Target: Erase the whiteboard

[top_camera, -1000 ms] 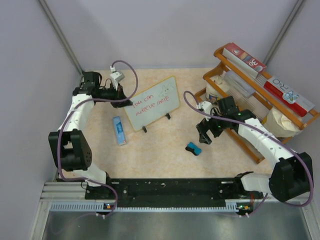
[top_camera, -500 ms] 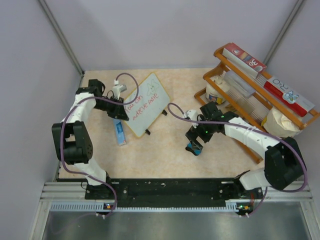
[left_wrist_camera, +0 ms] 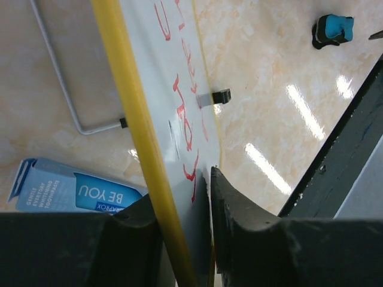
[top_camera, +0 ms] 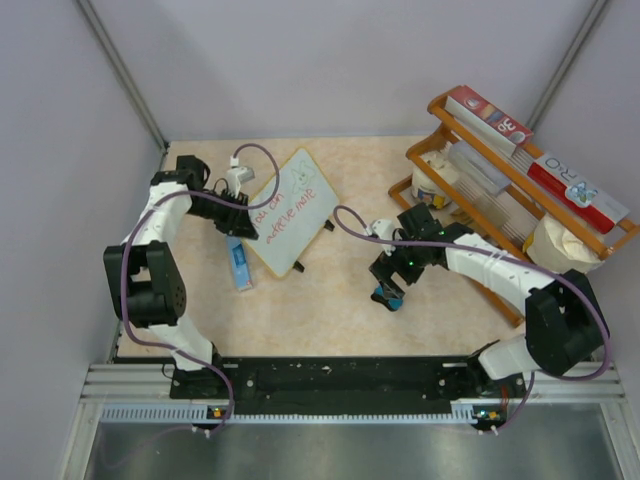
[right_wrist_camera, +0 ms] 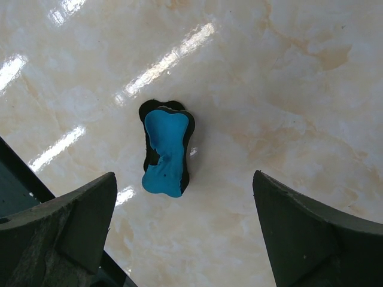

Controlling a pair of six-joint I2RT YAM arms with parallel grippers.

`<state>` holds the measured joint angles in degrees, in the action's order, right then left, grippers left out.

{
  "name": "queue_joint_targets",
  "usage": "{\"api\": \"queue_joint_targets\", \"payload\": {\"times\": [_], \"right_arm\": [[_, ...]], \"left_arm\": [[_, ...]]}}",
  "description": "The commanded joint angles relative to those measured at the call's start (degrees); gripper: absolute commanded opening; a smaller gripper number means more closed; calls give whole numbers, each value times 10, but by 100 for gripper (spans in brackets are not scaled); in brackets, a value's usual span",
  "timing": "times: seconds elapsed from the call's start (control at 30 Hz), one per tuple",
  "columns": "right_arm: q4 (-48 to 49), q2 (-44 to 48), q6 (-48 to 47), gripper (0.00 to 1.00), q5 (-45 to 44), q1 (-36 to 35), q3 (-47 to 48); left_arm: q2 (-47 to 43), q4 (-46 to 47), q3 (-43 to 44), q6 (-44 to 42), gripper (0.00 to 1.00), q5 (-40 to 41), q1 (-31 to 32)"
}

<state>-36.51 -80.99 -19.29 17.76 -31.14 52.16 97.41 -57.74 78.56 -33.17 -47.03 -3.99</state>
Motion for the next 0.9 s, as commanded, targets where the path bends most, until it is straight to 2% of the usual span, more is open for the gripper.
{"api": "queue_joint_targets", "payload": {"times": [0.0,0.03,0.07,0.23,0.47,0.63,0.87], "right_arm": [[15,-6,5,93,-2,-10,4],[15,-7,4,93,-1,-10,3],[14,-7,4,93,-3,-10,2],[15,-8,4,93,-3,-10,0],[14,-12,7,93,-1,-10,-3],[14,-18,7,93,-2,-15,-2],[15,-25,2,93,-9,-17,0]], "left_arm": [[11,-51,58,-81,26,-36,-1],[20,-70,63,-105,23,-35,-1],[25,-80,76,-120,15,-33,0],[59,-127,109,-191,1,-12,-1],[98,-175,149,-203,0,-20,-1],[137,-245,186,-208,0,-20,-1],[147,-257,208,-201,0,-8,1]]}}
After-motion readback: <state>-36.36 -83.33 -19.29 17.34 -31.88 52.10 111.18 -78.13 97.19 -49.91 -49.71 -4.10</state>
